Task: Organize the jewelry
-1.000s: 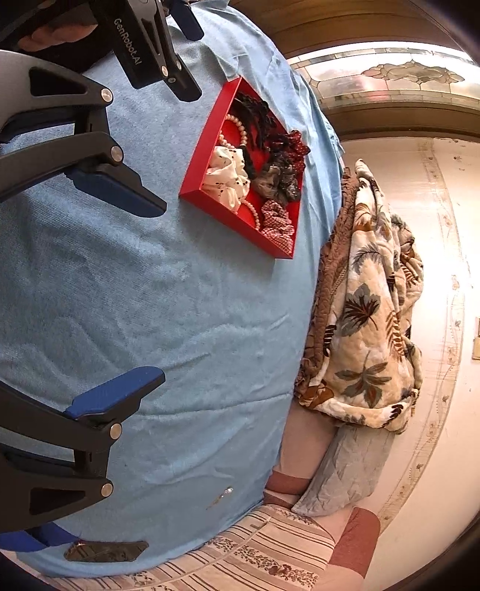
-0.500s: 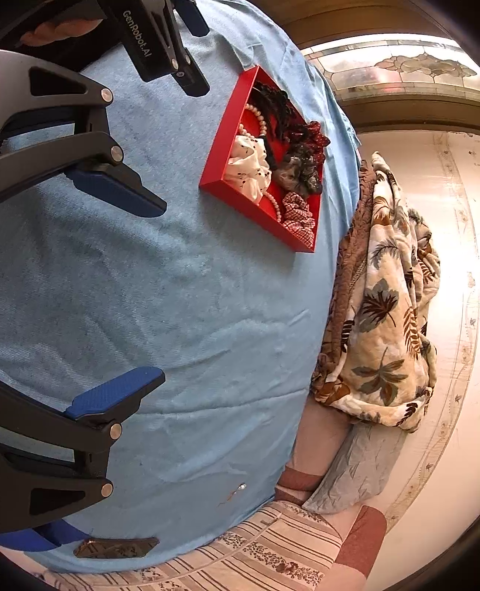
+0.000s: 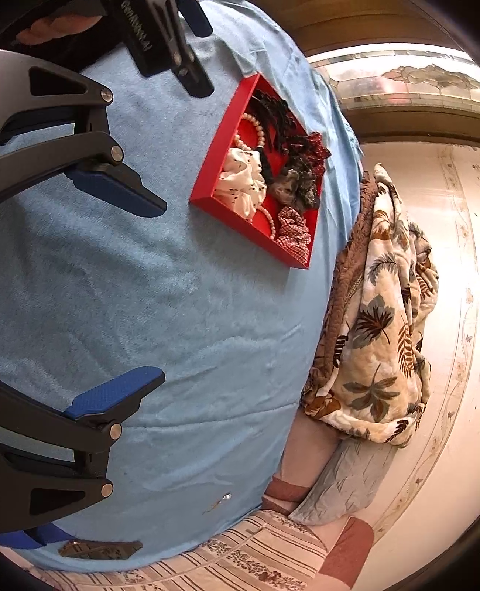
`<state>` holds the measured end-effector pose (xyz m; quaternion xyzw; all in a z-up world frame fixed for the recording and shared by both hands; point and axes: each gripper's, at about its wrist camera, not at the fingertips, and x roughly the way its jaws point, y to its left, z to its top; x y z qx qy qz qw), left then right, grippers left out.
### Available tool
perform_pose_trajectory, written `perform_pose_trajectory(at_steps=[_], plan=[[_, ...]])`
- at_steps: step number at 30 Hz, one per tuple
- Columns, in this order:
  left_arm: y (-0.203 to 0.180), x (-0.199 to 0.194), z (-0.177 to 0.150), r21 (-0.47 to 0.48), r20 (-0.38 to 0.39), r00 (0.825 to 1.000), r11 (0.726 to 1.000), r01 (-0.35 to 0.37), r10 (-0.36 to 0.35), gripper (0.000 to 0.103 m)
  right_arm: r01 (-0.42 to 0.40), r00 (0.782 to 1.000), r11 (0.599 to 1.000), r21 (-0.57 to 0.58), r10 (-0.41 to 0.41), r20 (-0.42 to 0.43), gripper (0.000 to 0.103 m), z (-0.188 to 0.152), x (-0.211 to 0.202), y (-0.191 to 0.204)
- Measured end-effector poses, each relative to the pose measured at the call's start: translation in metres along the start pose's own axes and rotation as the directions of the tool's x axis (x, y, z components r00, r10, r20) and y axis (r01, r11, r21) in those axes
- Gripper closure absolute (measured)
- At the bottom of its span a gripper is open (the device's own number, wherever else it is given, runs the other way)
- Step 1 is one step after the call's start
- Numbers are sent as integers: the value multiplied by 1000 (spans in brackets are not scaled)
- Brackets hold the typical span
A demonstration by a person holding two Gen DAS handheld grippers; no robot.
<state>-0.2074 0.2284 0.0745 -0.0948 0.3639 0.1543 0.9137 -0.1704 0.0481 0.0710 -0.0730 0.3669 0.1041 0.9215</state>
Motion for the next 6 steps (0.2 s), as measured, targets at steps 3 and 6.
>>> perform_pose_trajectory(at_steps=[3,6], plan=[[-3,-6,5,13,14,1000,1000,-20,20,0,-26,1000,1000,4,26,-17,16,-3,0,-2],[-14,-11,11,41,19,999,999,-28,28,0,-27,999,1000,13,28,-16,16,-5,-1,-11]])
